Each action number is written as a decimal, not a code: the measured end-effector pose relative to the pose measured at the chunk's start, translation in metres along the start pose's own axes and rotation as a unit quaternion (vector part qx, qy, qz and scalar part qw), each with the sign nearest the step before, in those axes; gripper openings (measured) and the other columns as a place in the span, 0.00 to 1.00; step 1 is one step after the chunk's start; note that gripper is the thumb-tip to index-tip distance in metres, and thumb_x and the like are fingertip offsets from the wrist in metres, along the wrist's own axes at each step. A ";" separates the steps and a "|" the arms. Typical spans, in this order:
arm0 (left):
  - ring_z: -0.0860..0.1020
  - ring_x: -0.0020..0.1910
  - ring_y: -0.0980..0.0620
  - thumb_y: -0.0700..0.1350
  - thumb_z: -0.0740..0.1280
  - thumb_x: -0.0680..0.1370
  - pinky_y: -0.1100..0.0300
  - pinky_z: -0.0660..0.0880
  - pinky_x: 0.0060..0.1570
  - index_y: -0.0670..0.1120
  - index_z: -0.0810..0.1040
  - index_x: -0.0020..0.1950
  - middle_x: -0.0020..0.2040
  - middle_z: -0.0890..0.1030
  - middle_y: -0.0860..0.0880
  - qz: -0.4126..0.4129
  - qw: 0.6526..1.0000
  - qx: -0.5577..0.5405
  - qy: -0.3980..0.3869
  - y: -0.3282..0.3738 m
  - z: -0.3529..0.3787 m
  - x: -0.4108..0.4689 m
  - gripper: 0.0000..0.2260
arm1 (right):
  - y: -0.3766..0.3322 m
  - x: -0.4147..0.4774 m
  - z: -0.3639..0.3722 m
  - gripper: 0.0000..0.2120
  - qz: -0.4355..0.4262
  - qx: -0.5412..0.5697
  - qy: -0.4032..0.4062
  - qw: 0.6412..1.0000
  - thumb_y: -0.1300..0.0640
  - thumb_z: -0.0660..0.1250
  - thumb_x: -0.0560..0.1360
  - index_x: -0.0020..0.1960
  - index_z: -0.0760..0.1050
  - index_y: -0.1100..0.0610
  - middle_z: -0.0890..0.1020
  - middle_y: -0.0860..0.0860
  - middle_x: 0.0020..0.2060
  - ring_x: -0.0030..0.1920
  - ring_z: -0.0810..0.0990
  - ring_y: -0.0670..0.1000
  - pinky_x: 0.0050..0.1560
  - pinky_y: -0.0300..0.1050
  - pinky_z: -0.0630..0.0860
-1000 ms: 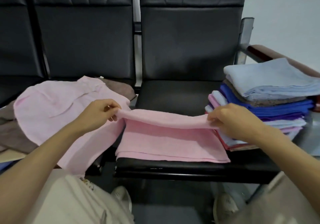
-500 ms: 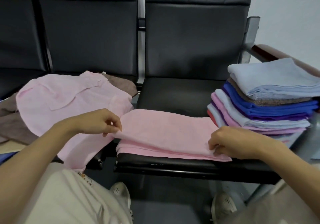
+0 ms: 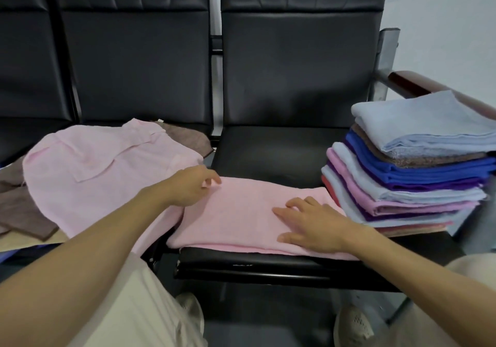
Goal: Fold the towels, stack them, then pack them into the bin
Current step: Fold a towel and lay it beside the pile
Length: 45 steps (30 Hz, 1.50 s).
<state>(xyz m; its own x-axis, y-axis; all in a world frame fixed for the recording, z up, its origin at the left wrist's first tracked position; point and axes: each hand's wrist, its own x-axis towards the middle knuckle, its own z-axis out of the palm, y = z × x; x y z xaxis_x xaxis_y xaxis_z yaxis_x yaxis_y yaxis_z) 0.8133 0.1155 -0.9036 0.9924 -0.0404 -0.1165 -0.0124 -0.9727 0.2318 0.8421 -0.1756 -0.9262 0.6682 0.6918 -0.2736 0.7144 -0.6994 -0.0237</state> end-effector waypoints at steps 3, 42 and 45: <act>0.62 0.72 0.45 0.37 0.60 0.79 0.51 0.61 0.70 0.50 0.59 0.77 0.74 0.63 0.46 -0.014 0.998 0.025 -0.050 -0.003 0.010 0.024 0.27 | 0.007 -0.005 0.002 0.31 -0.003 0.013 -0.011 1.000 0.33 0.55 0.76 0.75 0.52 0.40 0.57 0.47 0.74 0.71 0.58 0.53 0.67 0.56 0.65; 0.73 0.45 0.60 0.54 0.59 0.81 0.65 0.67 0.38 0.51 0.74 0.57 0.51 0.77 0.53 -0.156 0.901 -0.373 0.157 -0.012 -0.030 -0.039 0.10 | 0.028 0.021 -0.013 0.10 0.202 0.334 0.137 0.910 0.50 0.64 0.78 0.46 0.77 0.56 0.83 0.49 0.37 0.34 0.79 0.48 0.32 0.38 0.73; 0.73 0.42 0.62 0.53 0.59 0.80 0.67 0.66 0.36 0.50 0.74 0.51 0.45 0.77 0.54 -0.129 0.914 -0.356 0.145 0.006 -0.033 -0.032 0.08 | 0.019 0.028 -0.005 0.09 0.209 0.404 0.108 0.884 0.49 0.68 0.76 0.41 0.78 0.54 0.79 0.50 0.33 0.30 0.75 0.47 0.27 0.38 0.69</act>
<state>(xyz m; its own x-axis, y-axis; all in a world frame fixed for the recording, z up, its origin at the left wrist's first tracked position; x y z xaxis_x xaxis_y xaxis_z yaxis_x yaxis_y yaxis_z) 0.7854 0.1182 -0.8663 0.9433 0.3315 -0.0181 0.2062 -0.5423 0.8145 0.8750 -0.1688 -0.9297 0.9252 0.2995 -0.2331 0.0720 -0.7417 -0.6669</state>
